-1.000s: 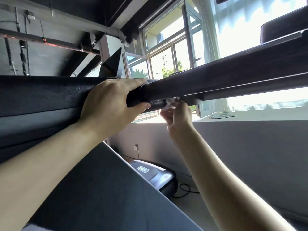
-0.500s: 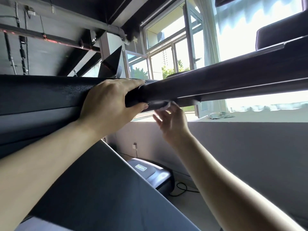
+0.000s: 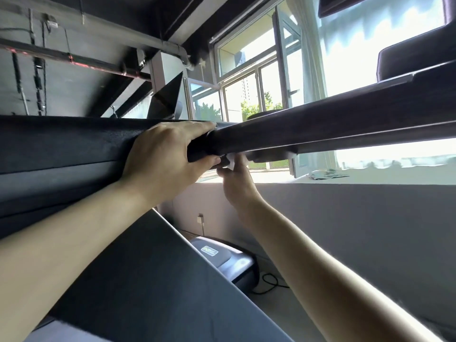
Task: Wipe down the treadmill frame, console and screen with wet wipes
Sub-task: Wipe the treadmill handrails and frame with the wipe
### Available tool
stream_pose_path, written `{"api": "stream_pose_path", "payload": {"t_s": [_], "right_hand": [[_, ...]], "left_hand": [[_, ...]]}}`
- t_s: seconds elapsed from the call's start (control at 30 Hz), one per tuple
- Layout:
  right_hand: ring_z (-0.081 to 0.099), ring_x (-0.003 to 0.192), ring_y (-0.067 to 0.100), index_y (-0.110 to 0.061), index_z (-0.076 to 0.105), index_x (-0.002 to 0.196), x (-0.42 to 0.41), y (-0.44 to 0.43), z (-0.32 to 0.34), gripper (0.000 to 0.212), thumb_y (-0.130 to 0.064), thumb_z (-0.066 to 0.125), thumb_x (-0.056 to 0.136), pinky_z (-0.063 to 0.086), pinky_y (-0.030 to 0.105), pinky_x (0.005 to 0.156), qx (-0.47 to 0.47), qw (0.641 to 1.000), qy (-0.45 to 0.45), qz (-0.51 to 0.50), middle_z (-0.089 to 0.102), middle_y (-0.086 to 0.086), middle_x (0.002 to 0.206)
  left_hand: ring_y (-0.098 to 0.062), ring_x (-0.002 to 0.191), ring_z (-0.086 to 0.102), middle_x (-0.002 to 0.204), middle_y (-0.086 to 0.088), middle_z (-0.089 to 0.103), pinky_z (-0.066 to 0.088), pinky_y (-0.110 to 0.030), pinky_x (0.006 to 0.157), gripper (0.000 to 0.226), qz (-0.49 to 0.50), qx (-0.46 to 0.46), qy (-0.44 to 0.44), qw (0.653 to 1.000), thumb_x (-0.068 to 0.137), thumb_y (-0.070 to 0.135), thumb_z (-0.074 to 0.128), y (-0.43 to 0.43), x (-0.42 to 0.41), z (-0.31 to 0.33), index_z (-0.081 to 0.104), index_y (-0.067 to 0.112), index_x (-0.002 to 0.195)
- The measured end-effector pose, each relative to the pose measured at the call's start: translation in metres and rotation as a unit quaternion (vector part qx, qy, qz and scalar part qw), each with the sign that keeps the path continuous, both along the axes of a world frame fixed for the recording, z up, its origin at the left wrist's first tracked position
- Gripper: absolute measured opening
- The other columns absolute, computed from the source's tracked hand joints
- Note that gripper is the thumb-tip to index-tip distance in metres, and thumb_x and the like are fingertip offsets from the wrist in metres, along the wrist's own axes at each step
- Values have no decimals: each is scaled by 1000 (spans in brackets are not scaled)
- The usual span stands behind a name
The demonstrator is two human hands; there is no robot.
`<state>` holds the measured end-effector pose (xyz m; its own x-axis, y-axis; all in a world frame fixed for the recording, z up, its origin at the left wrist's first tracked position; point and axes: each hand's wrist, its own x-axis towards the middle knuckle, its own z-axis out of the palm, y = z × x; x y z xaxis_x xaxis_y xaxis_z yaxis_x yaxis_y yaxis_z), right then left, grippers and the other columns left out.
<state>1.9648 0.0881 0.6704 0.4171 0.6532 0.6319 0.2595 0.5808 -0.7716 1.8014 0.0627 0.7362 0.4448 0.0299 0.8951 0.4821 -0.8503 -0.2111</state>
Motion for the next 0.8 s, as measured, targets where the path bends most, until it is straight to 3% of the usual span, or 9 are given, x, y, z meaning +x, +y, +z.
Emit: {"api": "stream_pose_path", "payload": {"t_s": [0.1,0.2,0.27,0.33,0.37,0.47,0.57,0.7,0.8], "right_hand": [[46,131,33,-8,25,154,23,9,15,79,-17,60,84,44,45,107,-58,994,-6,-88,39,15,147],[53,126,38,-12,27,149,29,12,21,75,-22,64,84,48,50,105,-71,992,50,-94,44,17,142],[59,109,32,-14,33,137,16,6,19,62,-24,61,83,53,39,90,-46,993,55,-95,53,12,123],[54,92,15,-13,29,140,0,3,7,51,-4,50,95,45,23,75,-41,997,42,-44,50,-4,103],[52,92,12,-15,31,142,-8,-2,-1,47,1,44,99,44,23,76,-34,999,41,-9,50,-10,98],[61,102,18,-20,59,111,-12,-11,-7,23,-9,40,107,51,43,100,25,986,161,24,63,-7,94],[70,85,26,-1,63,88,17,-9,7,26,0,42,102,62,45,87,21,936,347,44,68,14,84],[71,72,27,-1,60,79,43,-10,18,21,13,48,88,65,35,66,-34,933,354,60,64,16,70],[64,63,26,0,53,72,45,-3,30,24,19,48,86,64,36,75,-31,929,367,38,57,17,69]], "left_hand": [[-20,117,67,129,5,71,49,-33,99,58,5,10,-13,1000,80,47,70,-1,3,-3,67,26,135],[-21,117,67,130,4,71,49,-34,100,58,7,17,-16,1000,81,47,69,-1,3,-5,67,26,135],[-21,117,67,130,4,71,50,-35,101,58,5,19,-16,1000,81,47,70,-2,2,-5,68,26,134],[-20,117,67,129,4,71,50,-35,101,58,1,20,-17,1000,81,47,70,-1,2,-4,68,26,134],[-20,117,67,129,5,71,50,-35,100,57,-1,20,-19,1000,81,47,70,0,2,-4,68,26,134],[-20,116,68,128,5,71,51,-34,99,56,-6,15,-22,1000,82,45,73,1,1,-5,67,27,134],[-21,112,69,125,4,73,52,-34,95,55,-8,10,-26,1000,83,45,75,1,3,-5,67,27,134],[-21,114,68,126,5,72,51,-33,95,56,-4,19,-37,999,82,47,73,3,3,-5,67,28,134],[-22,113,69,124,4,73,52,-35,94,57,-4,26,-37,999,81,48,71,3,3,-6,67,28,134]]}}
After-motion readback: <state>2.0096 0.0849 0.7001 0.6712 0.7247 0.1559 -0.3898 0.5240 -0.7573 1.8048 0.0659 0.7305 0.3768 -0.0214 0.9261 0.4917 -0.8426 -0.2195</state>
